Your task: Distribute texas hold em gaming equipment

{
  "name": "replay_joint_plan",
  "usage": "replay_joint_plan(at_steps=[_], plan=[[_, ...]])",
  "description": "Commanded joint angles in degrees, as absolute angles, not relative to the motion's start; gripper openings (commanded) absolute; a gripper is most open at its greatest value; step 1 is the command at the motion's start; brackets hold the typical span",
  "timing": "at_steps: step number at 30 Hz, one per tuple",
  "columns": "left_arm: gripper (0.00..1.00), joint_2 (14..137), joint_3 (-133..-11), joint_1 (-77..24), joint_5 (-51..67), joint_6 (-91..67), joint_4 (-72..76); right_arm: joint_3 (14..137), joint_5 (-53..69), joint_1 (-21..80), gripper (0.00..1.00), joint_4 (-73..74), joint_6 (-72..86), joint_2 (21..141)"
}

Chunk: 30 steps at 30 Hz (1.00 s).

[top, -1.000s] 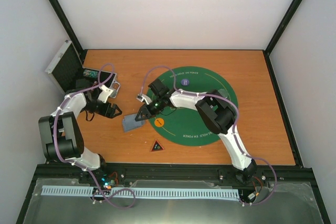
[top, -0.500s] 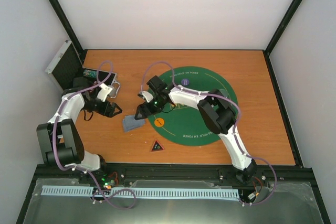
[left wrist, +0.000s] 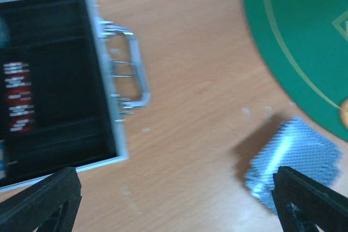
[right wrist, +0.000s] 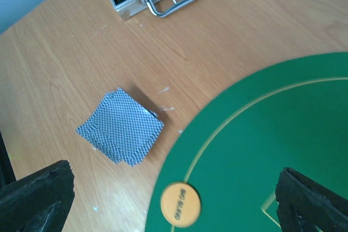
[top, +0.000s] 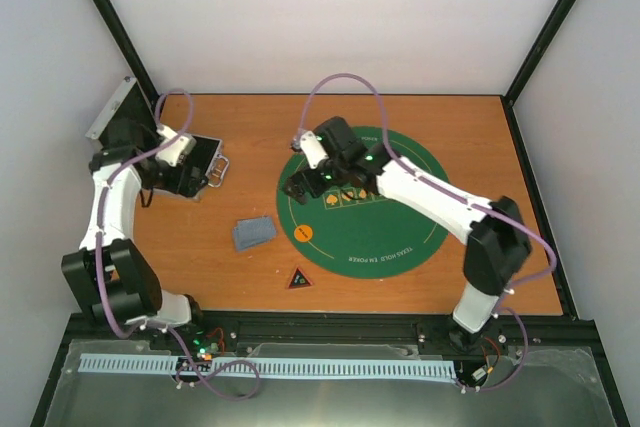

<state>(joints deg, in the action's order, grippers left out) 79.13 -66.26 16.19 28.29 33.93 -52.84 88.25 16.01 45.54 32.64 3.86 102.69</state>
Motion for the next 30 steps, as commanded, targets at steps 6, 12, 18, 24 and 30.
replay_joint_plan(at_steps=[6,12,18,24,30], plan=[[0.65,92.61,-76.47,22.55,11.48,32.31,-43.93,66.86,11.86,36.75,1.0,22.87,1.02,90.35],[0.55,101.17,-78.41,22.52,1.16,31.58,-39.63,64.65,14.26,33.39,1.0,21.14,-0.11,93.06],[0.45,104.61,-77.95,22.52,-4.93,31.37,-35.42,64.96,18.34,31.74,1.0,20.78,-0.22,95.59],[0.42,106.0,-76.75,22.5,-4.82,32.36,-33.94,64.82,19.87,31.63,1.0,20.53,-0.39,95.49],[0.42,107.04,-77.19,22.42,0.56,32.51,-35.67,64.74,20.04,31.56,1.0,20.63,-0.44,95.48]])
